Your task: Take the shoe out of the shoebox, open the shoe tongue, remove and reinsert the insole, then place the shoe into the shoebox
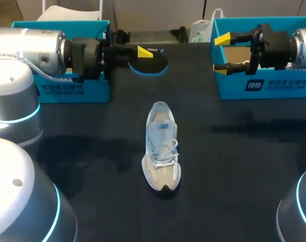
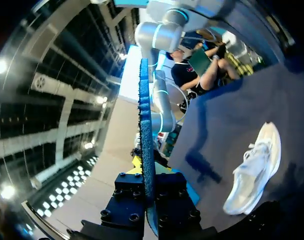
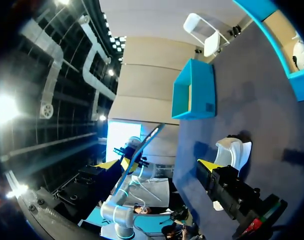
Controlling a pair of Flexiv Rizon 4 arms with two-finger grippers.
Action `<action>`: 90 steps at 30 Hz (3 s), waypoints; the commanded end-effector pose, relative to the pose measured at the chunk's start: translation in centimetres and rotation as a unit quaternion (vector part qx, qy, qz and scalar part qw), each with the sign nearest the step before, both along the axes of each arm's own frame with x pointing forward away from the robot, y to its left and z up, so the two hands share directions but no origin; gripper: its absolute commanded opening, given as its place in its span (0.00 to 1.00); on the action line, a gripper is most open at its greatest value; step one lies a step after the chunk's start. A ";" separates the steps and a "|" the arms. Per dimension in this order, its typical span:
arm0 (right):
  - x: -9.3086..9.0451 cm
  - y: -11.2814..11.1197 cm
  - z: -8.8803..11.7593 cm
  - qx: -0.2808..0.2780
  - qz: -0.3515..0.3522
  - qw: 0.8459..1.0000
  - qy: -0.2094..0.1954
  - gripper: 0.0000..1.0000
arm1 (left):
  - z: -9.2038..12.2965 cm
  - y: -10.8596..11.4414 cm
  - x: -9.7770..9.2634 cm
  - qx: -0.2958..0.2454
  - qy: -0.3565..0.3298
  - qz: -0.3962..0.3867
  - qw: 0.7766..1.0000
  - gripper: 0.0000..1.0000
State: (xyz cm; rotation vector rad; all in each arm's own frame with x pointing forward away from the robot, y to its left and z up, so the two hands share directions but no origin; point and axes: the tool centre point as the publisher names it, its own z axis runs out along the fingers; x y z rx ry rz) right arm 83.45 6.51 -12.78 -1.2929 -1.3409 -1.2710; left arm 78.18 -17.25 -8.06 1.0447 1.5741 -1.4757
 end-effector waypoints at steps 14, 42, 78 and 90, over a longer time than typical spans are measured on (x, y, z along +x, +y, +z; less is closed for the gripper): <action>0.0 0.1 0.0 -0.001 0.000 1.000 0.001 1.00 | -0.2 -0.4 0.7 0.060 0.846 0.052 0.527 0.00; 0.0 0.1 0.0 -0.001 0.000 1.000 0.001 1.00 | -0.2 -1.1 -0.1 0.071 0.853 0.031 0.516 0.00; 0.0 0.1 0.0 -0.001 0.000 1.000 0.001 1.00 | -6.7 -3.5 2.5 0.044 0.981 -0.003 0.188 0.00; 0.0 0.1 0.0 -0.001 0.000 1.000 0.001 1.00 | -7.9 -3.9 3.0 0.044 0.971 -0.014 0.235 0.00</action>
